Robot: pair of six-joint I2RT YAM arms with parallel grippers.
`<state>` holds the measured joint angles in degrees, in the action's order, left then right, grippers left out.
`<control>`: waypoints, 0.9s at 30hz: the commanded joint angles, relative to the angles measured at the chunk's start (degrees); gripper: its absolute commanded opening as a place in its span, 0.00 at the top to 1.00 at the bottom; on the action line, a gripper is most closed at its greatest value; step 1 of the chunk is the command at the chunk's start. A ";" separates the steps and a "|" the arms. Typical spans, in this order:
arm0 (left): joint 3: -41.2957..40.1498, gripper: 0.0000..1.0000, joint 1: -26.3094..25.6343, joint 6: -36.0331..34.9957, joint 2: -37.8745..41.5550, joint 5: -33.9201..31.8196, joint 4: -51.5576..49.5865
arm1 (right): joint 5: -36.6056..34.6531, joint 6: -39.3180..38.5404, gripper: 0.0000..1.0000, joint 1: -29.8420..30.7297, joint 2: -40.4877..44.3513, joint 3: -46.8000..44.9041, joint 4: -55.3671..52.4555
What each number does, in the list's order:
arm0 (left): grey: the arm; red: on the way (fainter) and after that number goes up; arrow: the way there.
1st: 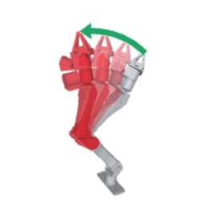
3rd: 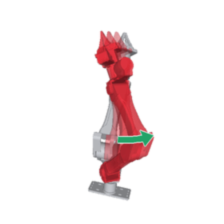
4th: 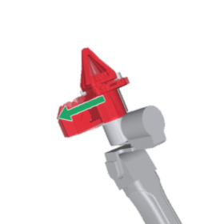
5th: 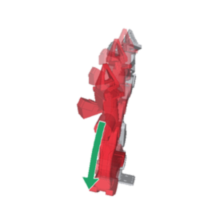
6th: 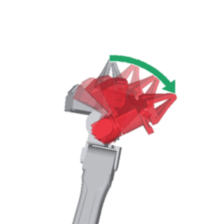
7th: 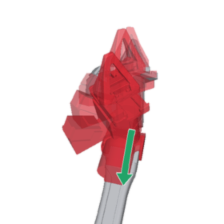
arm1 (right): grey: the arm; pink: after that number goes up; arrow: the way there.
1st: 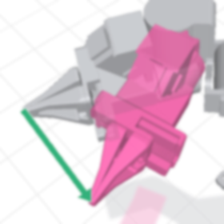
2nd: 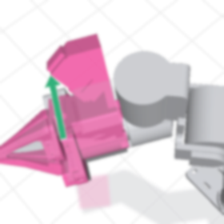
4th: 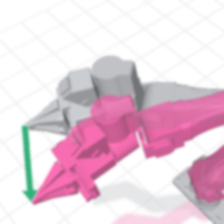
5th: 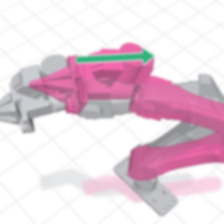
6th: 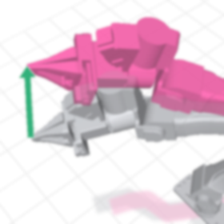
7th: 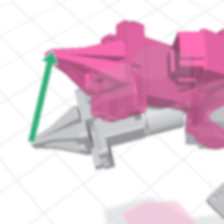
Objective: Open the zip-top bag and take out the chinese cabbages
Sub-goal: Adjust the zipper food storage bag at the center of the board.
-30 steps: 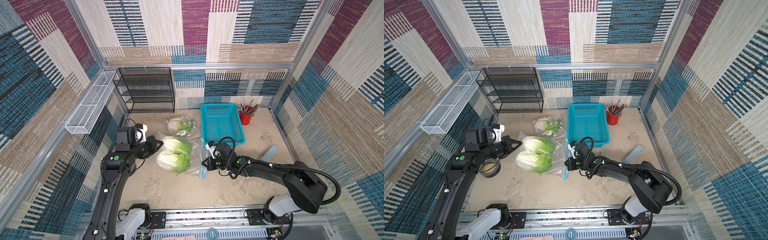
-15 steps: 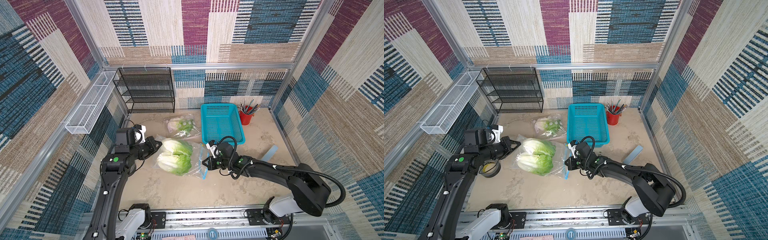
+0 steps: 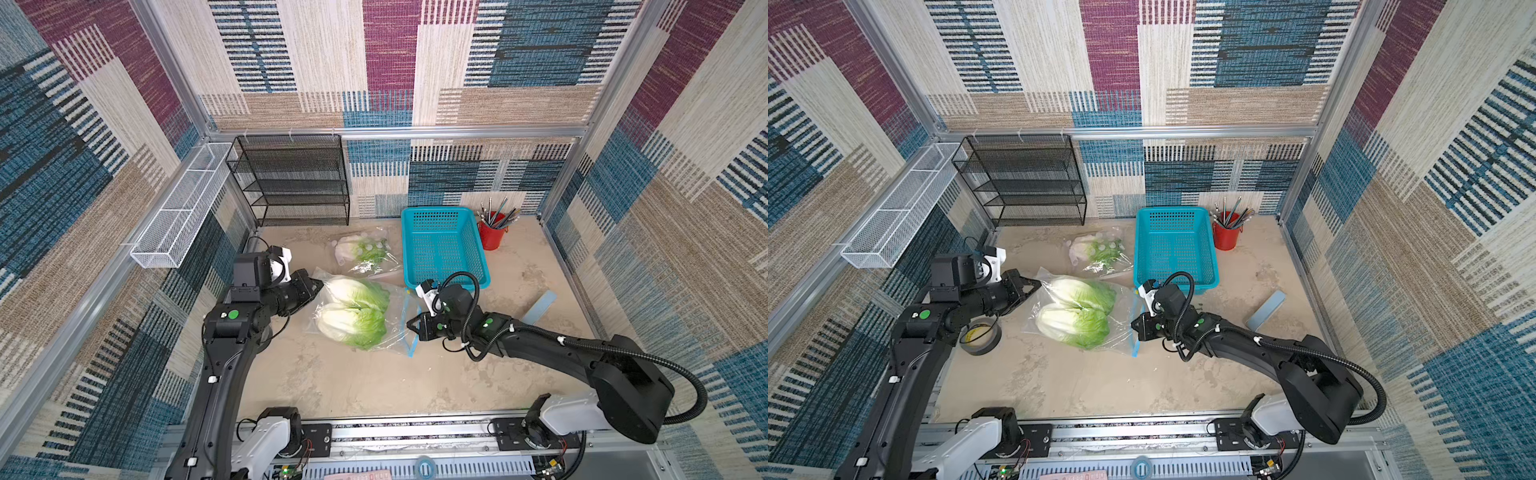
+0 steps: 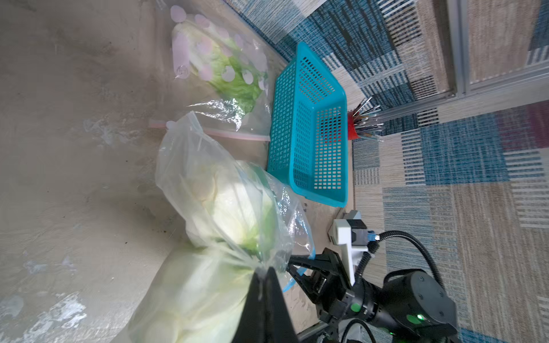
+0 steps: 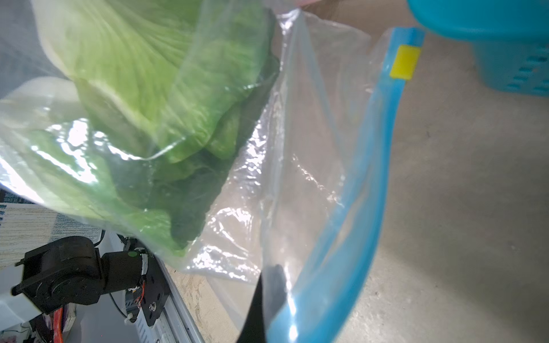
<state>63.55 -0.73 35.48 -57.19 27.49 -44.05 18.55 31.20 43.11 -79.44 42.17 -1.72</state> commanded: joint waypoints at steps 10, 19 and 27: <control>-7.60 1.00 0.07 -6.31 -7.74 -10.35 7.61 | -0.59 -1.49 1.00 0.04 7.34 2.83 -2.71; -12.40 1.00 0.20 -8.15 -14.52 -17.31 9.97 | 5.12 -3.37 1.00 0.01 7.01 2.40 0.37; -15.79 1.00 0.47 -6.13 -15.94 -18.00 12.98 | 6.19 -5.69 0.73 0.04 10.61 1.85 -1.80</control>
<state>48.14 -0.36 28.93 -73.06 10.68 -33.21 24.01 27.07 43.11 -70.04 44.07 -4.08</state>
